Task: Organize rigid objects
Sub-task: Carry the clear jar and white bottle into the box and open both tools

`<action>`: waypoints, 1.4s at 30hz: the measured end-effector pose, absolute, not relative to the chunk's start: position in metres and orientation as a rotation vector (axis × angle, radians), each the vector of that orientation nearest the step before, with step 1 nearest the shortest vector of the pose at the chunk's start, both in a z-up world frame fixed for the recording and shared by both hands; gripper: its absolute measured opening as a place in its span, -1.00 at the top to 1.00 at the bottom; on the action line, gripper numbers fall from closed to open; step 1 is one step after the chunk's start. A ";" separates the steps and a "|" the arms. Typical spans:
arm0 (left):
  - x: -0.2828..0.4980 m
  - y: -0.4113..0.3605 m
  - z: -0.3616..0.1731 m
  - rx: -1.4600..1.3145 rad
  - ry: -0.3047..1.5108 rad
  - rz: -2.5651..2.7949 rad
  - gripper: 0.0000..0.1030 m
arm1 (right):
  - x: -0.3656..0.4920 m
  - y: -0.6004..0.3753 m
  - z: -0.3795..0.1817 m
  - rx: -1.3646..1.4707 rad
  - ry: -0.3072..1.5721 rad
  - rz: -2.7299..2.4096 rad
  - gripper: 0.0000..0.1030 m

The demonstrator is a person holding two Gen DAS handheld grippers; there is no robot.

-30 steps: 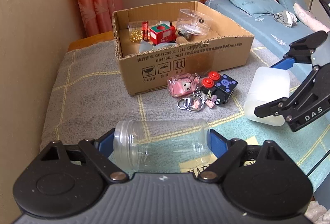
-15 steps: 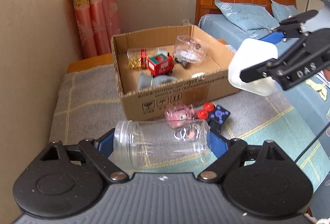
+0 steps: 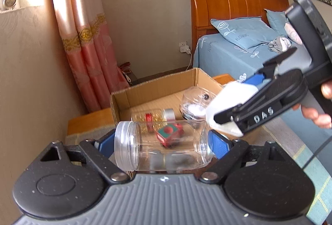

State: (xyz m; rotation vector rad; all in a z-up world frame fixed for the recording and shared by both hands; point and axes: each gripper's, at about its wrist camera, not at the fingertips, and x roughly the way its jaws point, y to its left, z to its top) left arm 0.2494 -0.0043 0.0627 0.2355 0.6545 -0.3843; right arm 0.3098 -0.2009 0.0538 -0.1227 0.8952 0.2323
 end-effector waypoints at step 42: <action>0.369 -0.045 0.034 0.214 0.786 -0.274 -0.85 | 0.255 -0.218 0.038 -0.092 0.846 0.226 -1.00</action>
